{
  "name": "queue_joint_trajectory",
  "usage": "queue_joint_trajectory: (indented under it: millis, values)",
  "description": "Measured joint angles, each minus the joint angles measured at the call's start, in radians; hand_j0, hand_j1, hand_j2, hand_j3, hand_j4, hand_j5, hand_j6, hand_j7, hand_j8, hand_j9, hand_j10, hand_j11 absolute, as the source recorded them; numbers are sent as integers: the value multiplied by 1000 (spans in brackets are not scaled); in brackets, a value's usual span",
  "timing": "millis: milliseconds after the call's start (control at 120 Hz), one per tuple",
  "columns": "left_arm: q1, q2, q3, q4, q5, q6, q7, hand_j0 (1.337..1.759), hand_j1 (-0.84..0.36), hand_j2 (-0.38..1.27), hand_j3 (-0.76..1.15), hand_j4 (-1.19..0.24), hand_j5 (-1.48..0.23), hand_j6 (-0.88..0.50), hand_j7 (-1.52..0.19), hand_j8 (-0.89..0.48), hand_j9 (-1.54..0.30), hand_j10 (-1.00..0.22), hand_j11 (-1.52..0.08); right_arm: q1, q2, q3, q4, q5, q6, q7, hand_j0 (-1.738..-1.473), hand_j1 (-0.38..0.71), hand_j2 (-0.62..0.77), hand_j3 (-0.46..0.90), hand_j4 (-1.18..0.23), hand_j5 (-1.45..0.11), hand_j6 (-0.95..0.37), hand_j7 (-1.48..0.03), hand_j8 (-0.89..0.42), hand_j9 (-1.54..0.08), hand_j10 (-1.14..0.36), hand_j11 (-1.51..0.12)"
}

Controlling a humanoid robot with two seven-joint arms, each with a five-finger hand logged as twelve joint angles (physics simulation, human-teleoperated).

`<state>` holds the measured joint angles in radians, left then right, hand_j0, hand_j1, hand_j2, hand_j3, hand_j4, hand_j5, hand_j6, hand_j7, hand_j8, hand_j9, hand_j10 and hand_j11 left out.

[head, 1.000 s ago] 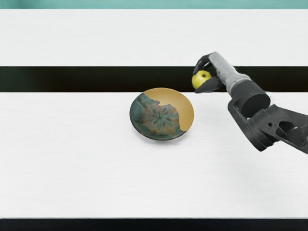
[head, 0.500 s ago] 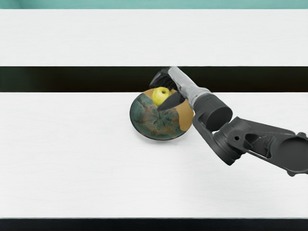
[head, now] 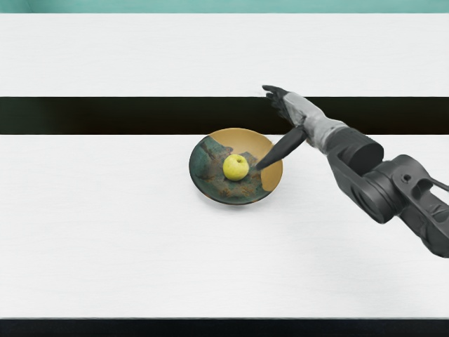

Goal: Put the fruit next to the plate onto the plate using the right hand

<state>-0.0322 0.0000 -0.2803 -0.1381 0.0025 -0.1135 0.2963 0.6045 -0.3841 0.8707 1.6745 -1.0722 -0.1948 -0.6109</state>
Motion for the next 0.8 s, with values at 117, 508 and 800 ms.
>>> queue_joint_trajectory:
  millis: [117,508,800]
  values:
    - [1,0,0,0,0,0,0,1658,336,2,0,-11,-14,-11,-14,-11,-14,-11,-14,-119,-5,260,-4,67,244,0,-1658,-329,5,0,-28,-40,-20,-37,-15,-40,-20,-40]
    - [0,0,0,0,0,0,0,1658,336,2,0,-11,-14,-11,-14,-11,-14,-11,-14,-217,-72,691,-375,587,783,0,-1658,-346,1,0,-4,-6,-3,-5,-2,-6,-3,-6]
    - [-2,0,-2,-2,0,0,0,1658,336,2,0,-11,-14,-11,-14,-11,-14,-11,-14,-232,-94,703,-573,749,804,0,-1658,-349,1,0,0,-1,1,-1,1,-1,0,-1]
